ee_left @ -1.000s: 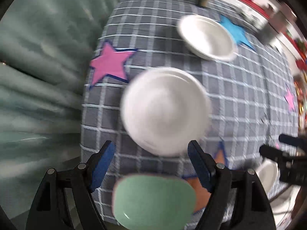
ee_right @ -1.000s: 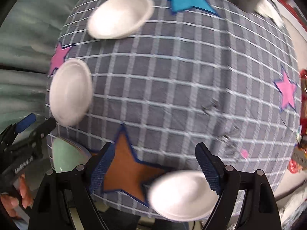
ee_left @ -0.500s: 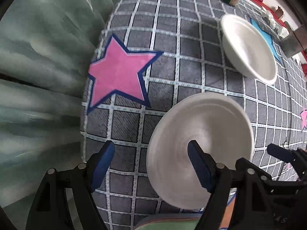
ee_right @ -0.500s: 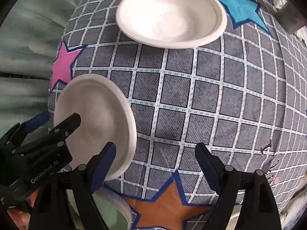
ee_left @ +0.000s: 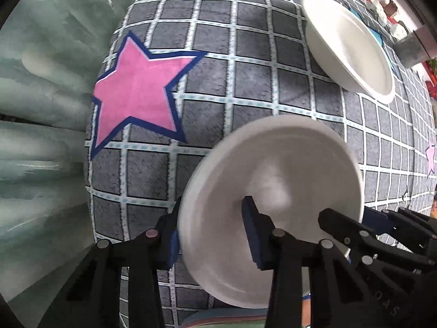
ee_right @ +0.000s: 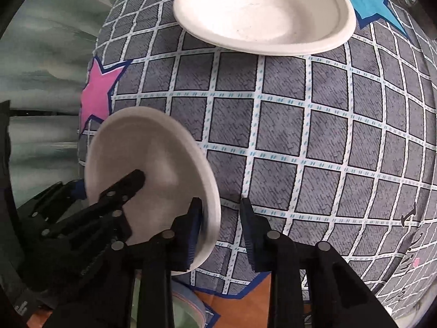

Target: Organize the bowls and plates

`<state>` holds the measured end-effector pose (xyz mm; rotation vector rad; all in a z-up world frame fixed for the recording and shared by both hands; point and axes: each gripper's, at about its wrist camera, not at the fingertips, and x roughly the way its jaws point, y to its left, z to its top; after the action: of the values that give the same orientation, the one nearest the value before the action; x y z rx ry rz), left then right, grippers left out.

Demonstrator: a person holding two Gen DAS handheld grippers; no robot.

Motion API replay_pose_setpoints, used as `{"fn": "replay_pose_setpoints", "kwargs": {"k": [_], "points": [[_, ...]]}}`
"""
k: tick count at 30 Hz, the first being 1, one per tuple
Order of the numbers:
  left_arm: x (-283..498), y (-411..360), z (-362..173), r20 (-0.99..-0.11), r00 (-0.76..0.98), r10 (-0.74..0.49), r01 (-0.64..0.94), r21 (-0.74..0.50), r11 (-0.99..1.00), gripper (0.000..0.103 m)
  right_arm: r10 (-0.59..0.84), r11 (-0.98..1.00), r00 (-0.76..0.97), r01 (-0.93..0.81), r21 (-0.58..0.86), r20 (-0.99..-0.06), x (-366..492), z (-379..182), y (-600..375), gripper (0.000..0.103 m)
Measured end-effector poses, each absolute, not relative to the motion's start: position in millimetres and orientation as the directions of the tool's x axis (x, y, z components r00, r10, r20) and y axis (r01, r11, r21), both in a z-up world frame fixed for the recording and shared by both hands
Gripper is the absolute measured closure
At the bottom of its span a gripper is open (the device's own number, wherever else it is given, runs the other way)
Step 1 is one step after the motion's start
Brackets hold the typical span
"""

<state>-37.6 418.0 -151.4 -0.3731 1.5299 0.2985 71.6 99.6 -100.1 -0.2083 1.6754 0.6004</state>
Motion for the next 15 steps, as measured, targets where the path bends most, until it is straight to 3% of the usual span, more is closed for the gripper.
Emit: {"fn": "replay_pose_setpoints", "kwargs": {"k": [3, 5, 15], "points": [[-30, 402, -151, -0.999, 0.02, -0.048, -0.39, -0.052, 0.919, 0.06, 0.217, 0.841, -0.2, -0.458, 0.287, -0.956, 68, -97, 98, 0.072], [-25, 388, -150, -0.999, 0.019, -0.036, -0.362, -0.041, 0.931, 0.06, 0.223, 0.843, -0.209, -0.449, 0.296, -0.952, 69, -97, 91, 0.078], [-8, 313, -139, -1.0, 0.018, -0.019, -0.307, -0.024, 0.951, 0.061, 0.215, 0.855, -0.216, -0.43, 0.29, -0.952, 65, -96, 55, 0.078]]}}
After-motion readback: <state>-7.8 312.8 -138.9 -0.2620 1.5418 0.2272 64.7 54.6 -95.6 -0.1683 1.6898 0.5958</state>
